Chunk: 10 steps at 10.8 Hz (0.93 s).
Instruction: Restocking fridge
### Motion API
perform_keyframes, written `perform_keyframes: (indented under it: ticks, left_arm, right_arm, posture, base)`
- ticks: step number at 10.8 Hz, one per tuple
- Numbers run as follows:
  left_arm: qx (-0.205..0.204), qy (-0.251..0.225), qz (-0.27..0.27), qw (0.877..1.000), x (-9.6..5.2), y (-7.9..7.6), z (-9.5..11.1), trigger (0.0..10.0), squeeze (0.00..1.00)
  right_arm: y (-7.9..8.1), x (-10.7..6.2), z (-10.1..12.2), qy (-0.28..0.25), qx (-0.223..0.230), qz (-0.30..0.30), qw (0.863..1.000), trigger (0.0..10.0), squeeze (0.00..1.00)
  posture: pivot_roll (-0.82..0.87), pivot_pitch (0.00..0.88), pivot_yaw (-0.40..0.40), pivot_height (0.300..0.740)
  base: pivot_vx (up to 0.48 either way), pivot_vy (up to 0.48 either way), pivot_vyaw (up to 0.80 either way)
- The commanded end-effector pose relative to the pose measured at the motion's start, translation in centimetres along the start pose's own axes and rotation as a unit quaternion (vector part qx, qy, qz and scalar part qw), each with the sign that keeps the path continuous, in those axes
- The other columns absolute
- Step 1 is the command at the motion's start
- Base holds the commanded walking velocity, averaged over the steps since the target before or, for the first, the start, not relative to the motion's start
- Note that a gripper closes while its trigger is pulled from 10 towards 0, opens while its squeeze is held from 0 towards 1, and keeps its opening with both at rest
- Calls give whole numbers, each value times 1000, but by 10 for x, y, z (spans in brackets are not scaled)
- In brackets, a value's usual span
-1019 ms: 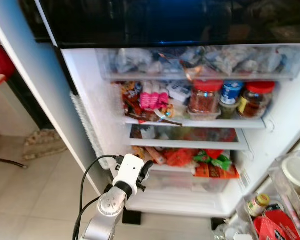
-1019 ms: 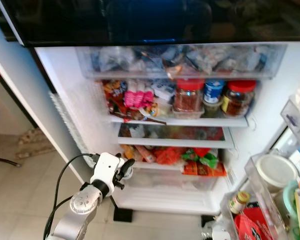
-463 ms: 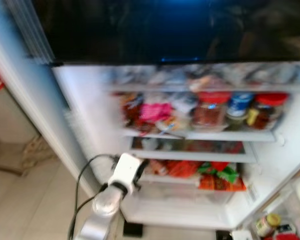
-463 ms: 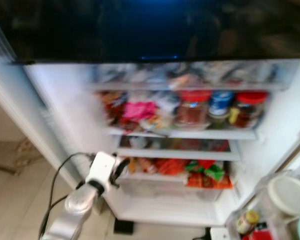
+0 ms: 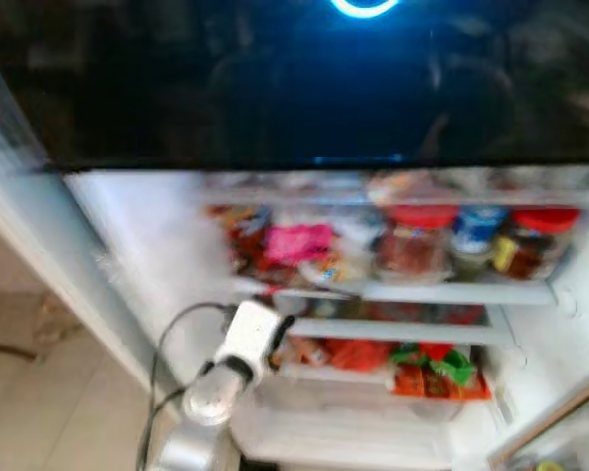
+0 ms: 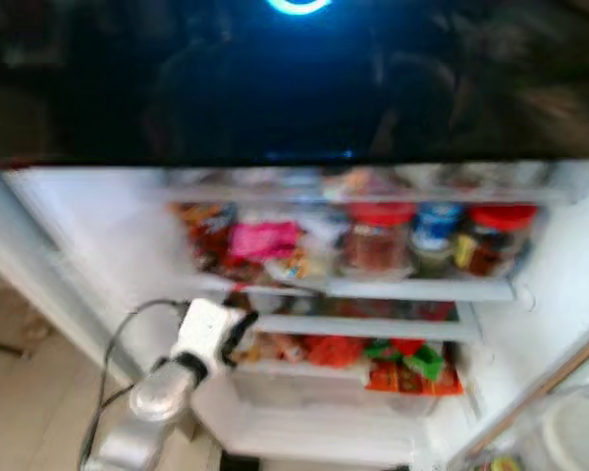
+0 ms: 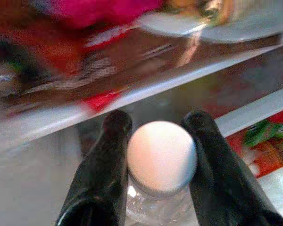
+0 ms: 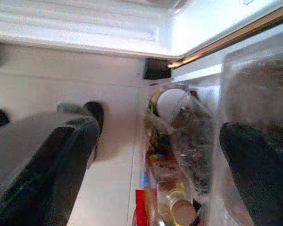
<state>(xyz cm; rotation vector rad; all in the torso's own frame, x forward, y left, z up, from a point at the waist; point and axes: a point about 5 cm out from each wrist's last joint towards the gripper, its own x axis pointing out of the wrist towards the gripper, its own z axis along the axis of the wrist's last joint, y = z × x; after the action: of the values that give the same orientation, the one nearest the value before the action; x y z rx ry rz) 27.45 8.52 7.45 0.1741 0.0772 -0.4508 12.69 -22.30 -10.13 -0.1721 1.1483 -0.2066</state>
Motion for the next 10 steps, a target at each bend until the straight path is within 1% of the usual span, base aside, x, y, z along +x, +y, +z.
perform_keyframes:
  ticks: [1,3,7,9,10]
  left_arm:
    - [11,-6,7,1000,-3,8,3,10000,0]
    - [19,-3,0,1000,-3,6,2,10000,0]
    - [19,-2,0,1000,-3,5,2,10000,0]
    - [20,-3,-2,1000,-2,4,2,10000,0]
    - [22,-3,-6,1000,-2,3,1,10000,0]
  right_arm:
    - [-9,1,3,-4,-1,-14,1000,10000,0]
    - [-9,1,3,-6,0,-12,1000,10000,0]
    - [-7,1,4,-12,4,-2,1000,10000,0]
    - [-6,1,6,-15,-2,6,1000,10000,0]
    - [-1,1,7,-18,-32,24,999,10000,0]
  posture:
    - [42,0,36,740]
    - [42,0,36,740]
    - [45,0,33,740]
    - [40,0,33,740]
    - [37,0,34,740]
  base:
    - [0,0,0]
    - [0,0,0]
    - [0,0,0]
    - [0,0,0]
    - [0,0,0]
